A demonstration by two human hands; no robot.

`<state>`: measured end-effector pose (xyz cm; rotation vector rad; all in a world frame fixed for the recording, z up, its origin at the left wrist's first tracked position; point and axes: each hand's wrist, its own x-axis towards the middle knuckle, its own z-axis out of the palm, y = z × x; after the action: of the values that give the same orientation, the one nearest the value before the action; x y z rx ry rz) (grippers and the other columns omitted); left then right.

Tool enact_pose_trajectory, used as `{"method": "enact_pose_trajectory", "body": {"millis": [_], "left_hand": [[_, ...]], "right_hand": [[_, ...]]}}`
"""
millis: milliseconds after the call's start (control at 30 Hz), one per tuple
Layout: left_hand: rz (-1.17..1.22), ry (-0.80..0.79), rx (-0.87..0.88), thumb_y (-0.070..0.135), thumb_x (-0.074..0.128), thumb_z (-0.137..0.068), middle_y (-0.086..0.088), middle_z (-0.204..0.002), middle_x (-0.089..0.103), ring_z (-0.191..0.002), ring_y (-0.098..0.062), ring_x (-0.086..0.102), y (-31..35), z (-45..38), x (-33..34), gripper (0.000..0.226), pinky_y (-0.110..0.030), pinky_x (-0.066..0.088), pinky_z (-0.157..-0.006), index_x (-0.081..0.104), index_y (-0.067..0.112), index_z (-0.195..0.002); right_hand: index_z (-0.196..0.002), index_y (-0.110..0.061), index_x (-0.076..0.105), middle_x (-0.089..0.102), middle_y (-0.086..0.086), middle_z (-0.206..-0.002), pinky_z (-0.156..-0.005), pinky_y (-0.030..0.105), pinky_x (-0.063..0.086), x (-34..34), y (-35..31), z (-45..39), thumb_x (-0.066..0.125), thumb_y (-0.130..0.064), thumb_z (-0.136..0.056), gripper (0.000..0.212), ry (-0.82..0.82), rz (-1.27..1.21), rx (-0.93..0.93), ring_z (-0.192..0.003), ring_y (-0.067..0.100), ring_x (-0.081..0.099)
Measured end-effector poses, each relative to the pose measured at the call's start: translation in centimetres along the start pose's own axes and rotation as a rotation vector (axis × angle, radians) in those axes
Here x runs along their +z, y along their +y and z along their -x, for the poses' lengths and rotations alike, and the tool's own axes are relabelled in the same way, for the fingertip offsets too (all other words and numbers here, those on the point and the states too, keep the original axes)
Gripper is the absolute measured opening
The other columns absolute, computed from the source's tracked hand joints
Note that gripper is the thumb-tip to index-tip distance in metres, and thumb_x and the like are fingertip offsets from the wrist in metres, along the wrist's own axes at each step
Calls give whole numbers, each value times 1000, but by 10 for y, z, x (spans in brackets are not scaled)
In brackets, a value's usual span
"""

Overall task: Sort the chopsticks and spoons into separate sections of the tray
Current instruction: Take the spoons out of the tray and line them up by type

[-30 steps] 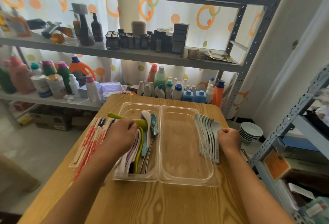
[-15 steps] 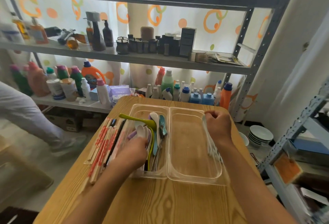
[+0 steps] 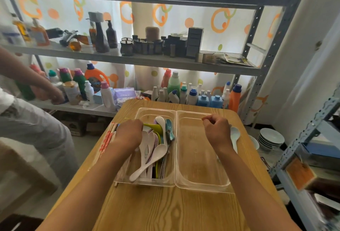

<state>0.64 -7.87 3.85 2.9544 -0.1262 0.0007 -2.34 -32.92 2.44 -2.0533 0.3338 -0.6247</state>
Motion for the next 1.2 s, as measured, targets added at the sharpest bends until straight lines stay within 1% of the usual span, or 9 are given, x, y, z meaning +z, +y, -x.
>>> {"method": "enact_pose_trajectory", "body": {"millis": [100, 200, 300, 467, 600, 767, 967, 1067, 1200], "left_hand": [[-156, -72, 62, 16, 78, -74, -1, -102, 63, -93, -20, 60, -3, -8, -2, 31, -34, 52, -83, 63, 22, -101], [-226, -31, 131, 19, 70, -81, -1, -100, 64, -91, -19, 59, -5, -12, 9, 14, -34, 53, -83, 69, 21, -95], [-262, -36, 164, 20, 68, -82, -3, -100, 65, -96, -20, 58, -8, -13, 19, 15, -34, 52, -84, 72, 20, -96], [-333, 2, 222, 32, 70, -75, 2, -89, 58, -91, -17, 49, -7, -10, 21, 16, -31, 43, -78, 61, 21, -82], [-471, -12, 254, 36, 67, -77, 0, -101, 61, -97, -20, 50, -5, -10, 22, 27, -33, 42, -82, 64, 20, -98], [-503, 26, 291, 33, 64, -80, 2, -98, 63, -93, -18, 53, -5, -9, 17, 27, -32, 44, -79, 66, 23, -104], [-375, 226, 351, 28, 60, -87, 3, -91, 67, -82, -14, 58, -3, 2, 2, 27, -28, 47, -69, 65, 29, -115], [-288, 333, 386, 29, 59, -92, 1, -85, 67, -68, -11, 52, -1, 8, -12, 20, -21, 39, -63, 65, 22, -110], [-85, 457, 452, 15, 69, -88, -5, -83, 72, -71, -18, 69, 1, 10, -33, 10, -28, 54, -68, 66, 15, -98]], "right_hand": [[-99, -9, 71, 65, -2, -87, -55, 5, 40, 2, 0, -1, 57, -7, -96, 15, -18, -8, 2, -75, 0, 57], [-99, -10, 72, 68, 1, -92, -58, 7, 40, 4, 2, -2, 56, -9, -96, 16, -36, -11, 5, -79, 3, 59], [-96, -12, 71, 67, 0, -88, -58, 7, 40, 7, 2, 0, 56, -8, -96, 16, -51, -28, 3, -78, 3, 60], [-94, -13, 71, 65, -4, -84, -60, 9, 41, 13, 2, 1, 56, -8, -95, 15, -65, -45, 6, -78, 3, 59], [-96, -12, 71, 64, -4, -84, -61, 9, 41, 15, 1, 2, 57, -9, -96, 14, -65, -51, 13, -78, 3, 58], [-97, -11, 72, 65, -4, -84, -60, 10, 42, 12, 0, 1, 56, -10, -97, 16, -58, -45, 18, -77, 3, 59], [-99, -10, 72, 66, -1, -89, -58, 6, 40, 12, -1, 4, 56, -9, -96, 16, -68, -42, 25, -78, 3, 59], [-100, -10, 72, 67, 0, -89, -57, 6, 39, 13, -3, 7, 57, -10, -96, 15, -76, -43, 26, -78, 2, 59], [-97, -11, 72, 66, -3, -85, -59, 8, 40, 13, -9, 10, 57, -9, -96, 15, -82, -56, 14, -77, 2, 59]]}}
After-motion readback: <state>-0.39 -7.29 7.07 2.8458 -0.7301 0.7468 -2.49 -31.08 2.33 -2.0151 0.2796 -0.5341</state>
